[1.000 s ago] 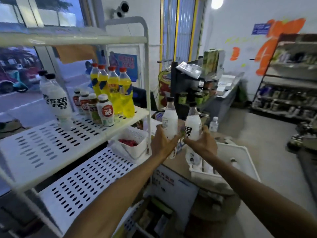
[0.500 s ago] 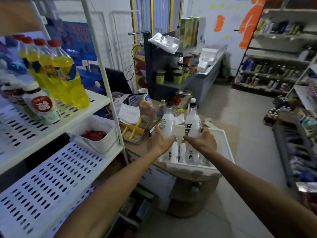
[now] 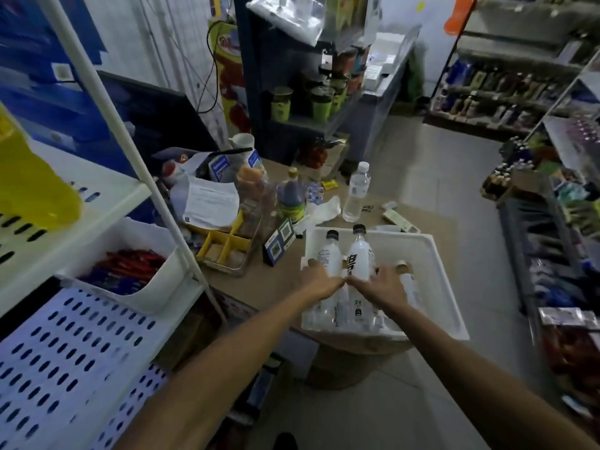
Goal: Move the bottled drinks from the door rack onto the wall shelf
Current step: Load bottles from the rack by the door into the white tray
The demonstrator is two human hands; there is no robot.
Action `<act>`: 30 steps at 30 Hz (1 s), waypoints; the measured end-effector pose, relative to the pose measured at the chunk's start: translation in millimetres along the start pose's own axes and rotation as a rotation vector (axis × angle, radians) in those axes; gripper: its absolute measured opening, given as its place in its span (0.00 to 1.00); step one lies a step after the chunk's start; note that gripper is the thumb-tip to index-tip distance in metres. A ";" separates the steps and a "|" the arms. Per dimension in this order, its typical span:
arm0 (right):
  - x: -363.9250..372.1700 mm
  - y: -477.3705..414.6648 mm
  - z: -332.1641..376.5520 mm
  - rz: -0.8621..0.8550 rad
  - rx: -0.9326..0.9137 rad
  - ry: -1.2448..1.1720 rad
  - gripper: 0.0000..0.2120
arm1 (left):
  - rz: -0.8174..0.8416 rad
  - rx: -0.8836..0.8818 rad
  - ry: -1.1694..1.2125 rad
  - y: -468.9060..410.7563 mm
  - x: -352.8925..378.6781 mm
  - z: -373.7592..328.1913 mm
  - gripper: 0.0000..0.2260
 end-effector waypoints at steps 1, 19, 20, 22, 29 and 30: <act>3.1 -5.0 -5.8 0.006 0.019 -0.011 0.23 | 0.001 -0.025 -0.046 -5.5 2.4 -0.3 0.40; 40.7 -50.7 -22.8 0.335 0.106 0.086 0.24 | 0.015 0.120 -0.608 -28.4 31.0 -4.4 0.34; 41.0 -50.9 -21.3 0.370 0.120 0.092 0.22 | 0.017 0.125 -0.624 -28.1 32.3 -2.5 0.34; 41.1 -50.9 -19.5 0.414 0.144 0.100 0.22 | 0.021 0.117 -0.595 -26.8 33.5 0.1 0.33; 35.3 -47.4 -21.7 0.494 0.178 0.100 0.24 | 0.062 0.133 -0.662 -16.3 30.9 -4.8 0.32; 32.8 -46.6 -22.9 0.497 0.167 0.120 0.23 | 0.039 0.147 -0.651 -13.9 28.2 -4.4 0.30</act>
Point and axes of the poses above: each hand's wrist, its own y-axis away from the middle knuckle, its own x-axis out of the palm, z = x × y, the point moved 3 cm from there along -y, towards the middle knuckle, and after that the axes turned 6 degrees about -y, right-handed, at the moved point
